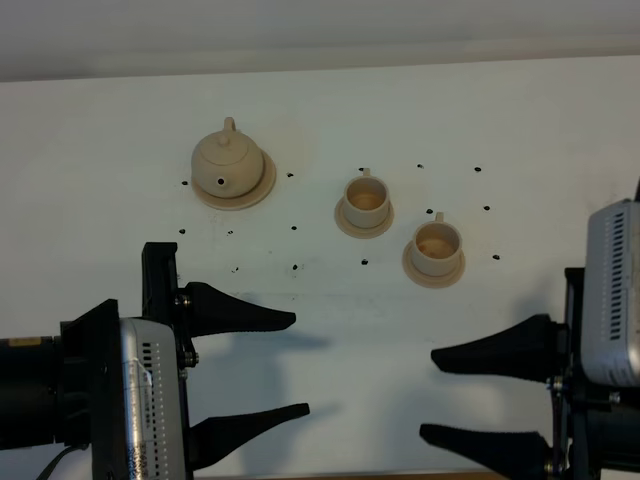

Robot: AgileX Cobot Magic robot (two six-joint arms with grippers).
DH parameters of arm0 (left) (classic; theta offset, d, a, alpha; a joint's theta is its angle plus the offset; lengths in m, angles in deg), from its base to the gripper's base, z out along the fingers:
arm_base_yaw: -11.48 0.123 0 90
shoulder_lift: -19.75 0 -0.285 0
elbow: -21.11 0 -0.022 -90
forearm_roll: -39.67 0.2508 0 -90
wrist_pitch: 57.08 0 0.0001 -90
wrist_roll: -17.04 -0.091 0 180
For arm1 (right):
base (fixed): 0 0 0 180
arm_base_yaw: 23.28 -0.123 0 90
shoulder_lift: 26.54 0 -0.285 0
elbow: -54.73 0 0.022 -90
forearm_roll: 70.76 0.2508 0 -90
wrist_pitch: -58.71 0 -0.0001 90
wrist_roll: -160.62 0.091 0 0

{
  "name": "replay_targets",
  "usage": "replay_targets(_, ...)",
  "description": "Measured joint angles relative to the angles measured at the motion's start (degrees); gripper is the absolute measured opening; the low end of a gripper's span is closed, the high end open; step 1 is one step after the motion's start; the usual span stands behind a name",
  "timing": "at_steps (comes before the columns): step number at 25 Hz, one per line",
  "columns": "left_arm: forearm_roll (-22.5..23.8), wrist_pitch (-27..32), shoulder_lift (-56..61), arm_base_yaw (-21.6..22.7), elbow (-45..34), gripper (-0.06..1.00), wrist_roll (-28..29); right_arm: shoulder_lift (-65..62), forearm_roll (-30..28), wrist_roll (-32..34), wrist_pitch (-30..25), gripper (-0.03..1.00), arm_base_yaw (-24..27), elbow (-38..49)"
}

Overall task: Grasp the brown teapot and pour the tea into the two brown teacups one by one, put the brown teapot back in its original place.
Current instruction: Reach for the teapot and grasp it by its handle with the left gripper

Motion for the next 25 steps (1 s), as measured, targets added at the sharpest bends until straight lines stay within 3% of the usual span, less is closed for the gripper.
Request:
replay_targets(12,0.05,-0.07,0.00,0.00,0.00,0.53,0.42,1.05,0.06,-0.55,0.48,0.45,-0.67,0.00)
replay_targets(21,0.77,-14.51,0.00,0.00,0.28,0.52,9.84,1.05,-1.14,5.54,9.46,0.45,-0.35,0.00)
replay_targets(25,3.10,-18.97,0.00,2.71,0.70,0.50,15.27,1.05,-4.75,12.91,11.05,0.45,4.30,-0.08)
